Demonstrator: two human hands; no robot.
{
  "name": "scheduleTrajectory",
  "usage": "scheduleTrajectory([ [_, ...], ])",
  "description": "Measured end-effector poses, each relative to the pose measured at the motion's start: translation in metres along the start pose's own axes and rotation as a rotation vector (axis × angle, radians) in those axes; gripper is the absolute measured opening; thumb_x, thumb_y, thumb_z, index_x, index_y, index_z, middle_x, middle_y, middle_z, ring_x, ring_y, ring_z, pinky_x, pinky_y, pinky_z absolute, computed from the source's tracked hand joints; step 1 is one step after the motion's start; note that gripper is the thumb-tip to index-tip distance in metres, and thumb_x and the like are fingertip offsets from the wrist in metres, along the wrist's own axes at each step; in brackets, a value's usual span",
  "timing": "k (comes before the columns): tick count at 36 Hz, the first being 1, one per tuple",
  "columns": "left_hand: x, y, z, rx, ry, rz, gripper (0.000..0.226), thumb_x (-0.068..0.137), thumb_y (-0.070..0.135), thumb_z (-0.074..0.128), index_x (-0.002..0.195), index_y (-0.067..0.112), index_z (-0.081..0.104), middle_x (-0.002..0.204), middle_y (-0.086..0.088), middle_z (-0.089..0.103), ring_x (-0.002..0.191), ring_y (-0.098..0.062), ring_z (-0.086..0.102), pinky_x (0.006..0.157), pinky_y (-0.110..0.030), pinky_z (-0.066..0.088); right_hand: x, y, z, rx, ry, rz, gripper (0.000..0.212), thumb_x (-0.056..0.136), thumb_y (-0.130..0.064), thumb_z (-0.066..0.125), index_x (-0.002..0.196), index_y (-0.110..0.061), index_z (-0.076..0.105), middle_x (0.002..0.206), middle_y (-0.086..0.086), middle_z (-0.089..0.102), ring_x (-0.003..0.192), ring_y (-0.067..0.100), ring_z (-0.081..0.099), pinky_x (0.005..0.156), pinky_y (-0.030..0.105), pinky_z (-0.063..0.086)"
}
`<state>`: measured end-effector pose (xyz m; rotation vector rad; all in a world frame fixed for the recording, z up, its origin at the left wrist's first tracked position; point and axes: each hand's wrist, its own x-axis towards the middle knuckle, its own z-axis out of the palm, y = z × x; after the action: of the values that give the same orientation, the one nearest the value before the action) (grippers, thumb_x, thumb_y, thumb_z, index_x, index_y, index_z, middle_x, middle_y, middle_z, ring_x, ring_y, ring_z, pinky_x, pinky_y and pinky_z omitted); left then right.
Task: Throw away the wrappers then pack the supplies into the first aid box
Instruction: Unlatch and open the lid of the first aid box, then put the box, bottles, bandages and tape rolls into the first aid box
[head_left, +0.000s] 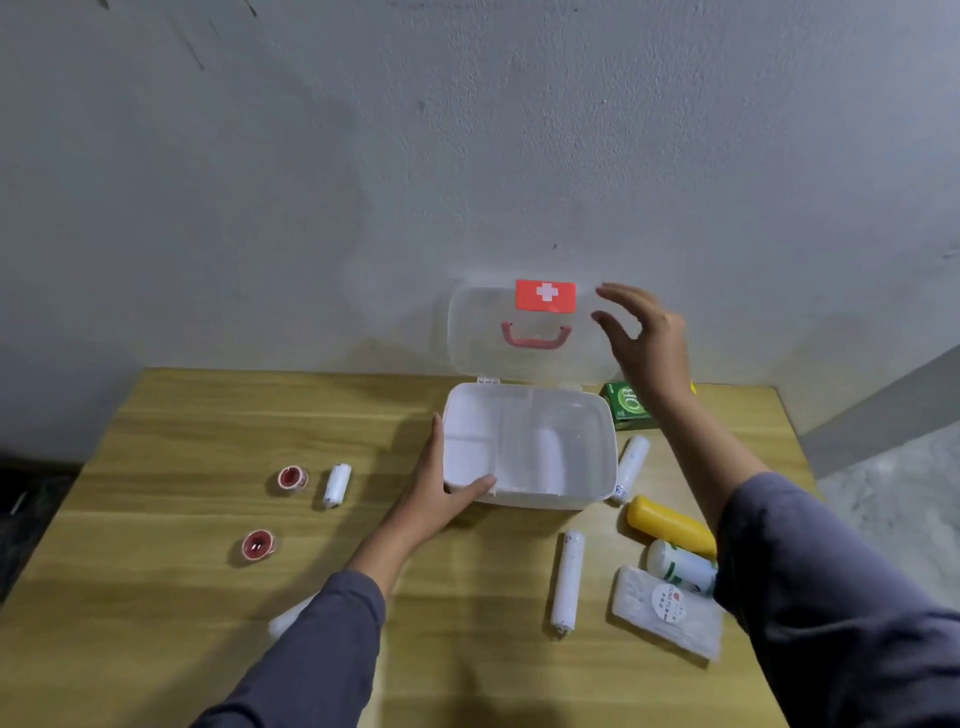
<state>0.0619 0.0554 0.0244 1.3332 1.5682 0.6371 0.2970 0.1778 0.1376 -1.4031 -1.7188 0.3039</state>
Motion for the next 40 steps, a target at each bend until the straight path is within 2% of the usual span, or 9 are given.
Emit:
scheduleTrajectory([
  [4, 0.004, -0.001, 0.000, 0.001, 0.001, 0.004, 0.113, 0.077, 0.052, 0.070, 0.149, 0.031, -0.014, 0.159, 0.013, -0.003, 0.146, -0.006, 0.002, 0.118, -0.033, 0.015, -0.008, 0.019, 0.001, 0.214, 0.132, 0.271, 0.025, 0.083, -0.002, 0.063, 0.106, -0.006, 0.068, 0.103, 0.006, 0.068, 0.089, 0.002, 0.064, 0.079, 0.004, 0.045],
  [6, 0.004, 0.000, 0.001, 0.000, 0.004, -0.001, 0.119, 0.071, 0.054, 0.074, 0.150, 0.030, -0.012, 0.160, 0.013, -0.002, 0.146, -0.007, 0.004, 0.118, -0.035, 0.016, -0.009, 0.027, 0.006, 0.322, 0.165, 0.382, 0.028, 0.082, 0.000, 0.061, 0.109, -0.008, 0.067, 0.098, 0.005, 0.068, 0.076, -0.012, 0.062, 0.084, 0.016, 0.050],
  [8, 0.005, 0.001, 0.004, 0.008, 0.012, -0.014, 0.127, 0.064, 0.057, 0.077, 0.150, 0.030, -0.013, 0.160, 0.013, -0.001, 0.146, -0.008, 0.006, 0.118, -0.037, 0.017, -0.008, 0.033, 0.011, 0.409, 0.162, 0.435, 0.032, 0.081, 0.004, 0.060, 0.110, -0.008, 0.066, 0.100, 0.006, 0.068, 0.073, -0.013, 0.062, 0.088, 0.026, 0.051],
  [11, 0.005, 0.002, 0.007, 0.016, 0.035, -0.020, 0.130, 0.064, 0.050, 0.081, 0.149, 0.030, -0.015, 0.159, 0.014, -0.002, 0.146, -0.008, 0.005, 0.118, -0.036, 0.016, -0.008, 0.036, 0.016, 0.435, 0.149, 0.457, 0.029, 0.082, -0.001, 0.063, 0.110, -0.006, 0.066, 0.104, 0.008, 0.068, 0.077, -0.009, 0.062, 0.088, 0.026, 0.052],
  [15, 0.006, -0.001, 0.009, 0.001, 0.042, -0.011, 0.136, 0.058, 0.055, 0.082, 0.149, 0.032, -0.016, 0.159, 0.015, -0.002, 0.145, -0.006, 0.005, 0.119, -0.038, 0.017, -0.020, 0.051, 0.011, 0.350, 0.032, 0.443, 0.029, 0.084, -0.014, 0.066, 0.112, -0.009, 0.065, 0.108, 0.006, 0.068, 0.096, 0.012, 0.064, 0.087, 0.021, 0.051],
  [19, 0.012, -0.010, 0.009, -0.020, 0.041, -0.013, 0.145, 0.040, 0.078, 0.075, 0.146, 0.040, -0.016, 0.159, 0.016, 0.005, 0.146, -0.007, 0.011, 0.118, -0.046, 0.023, -0.045, 0.092, 0.001, 0.231, -0.073, 0.492, 0.032, 0.085, -0.018, 0.065, 0.115, -0.012, 0.062, 0.118, 0.006, 0.065, 0.111, 0.020, 0.058, 0.099, 0.038, 0.046],
  [26, 0.017, -0.017, 0.012, 0.009, 0.102, 0.029, 0.146, 0.039, 0.079, 0.074, 0.151, 0.030, -0.007, 0.159, 0.010, 0.013, 0.145, -0.006, 0.015, 0.118, -0.042, 0.023, -0.050, 0.147, 0.005, -0.204, -0.549, 0.303, 0.075, 0.067, -0.019, 0.079, 0.134, -0.013, 0.044, 0.138, 0.011, 0.043, 0.129, 0.029, 0.037, 0.108, 0.038, 0.030],
  [32, 0.019, -0.022, 0.012, 0.033, 0.123, 0.027, 0.140, 0.042, 0.075, 0.078, 0.150, 0.036, -0.003, 0.158, 0.011, 0.017, 0.145, -0.007, 0.019, 0.117, -0.045, 0.026, -0.041, 0.148, 0.011, -0.470, -0.577, 0.195, 0.079, 0.062, -0.027, 0.082, 0.131, -0.014, 0.046, 0.134, 0.012, 0.045, 0.124, 0.033, 0.039, 0.102, 0.041, 0.032],
  [40, 0.015, -0.016, 0.009, 0.017, 0.071, -0.007, 0.138, 0.042, 0.071, 0.082, 0.146, 0.047, -0.005, 0.157, 0.012, 0.019, 0.144, -0.010, 0.021, 0.115, -0.047, 0.028, -0.052, 0.122, -0.021, -0.384, -0.352, 0.313, 0.068, 0.067, -0.024, 0.078, 0.128, -0.014, 0.048, 0.127, 0.014, 0.047, 0.117, 0.034, 0.045, 0.097, 0.042, 0.039],
])
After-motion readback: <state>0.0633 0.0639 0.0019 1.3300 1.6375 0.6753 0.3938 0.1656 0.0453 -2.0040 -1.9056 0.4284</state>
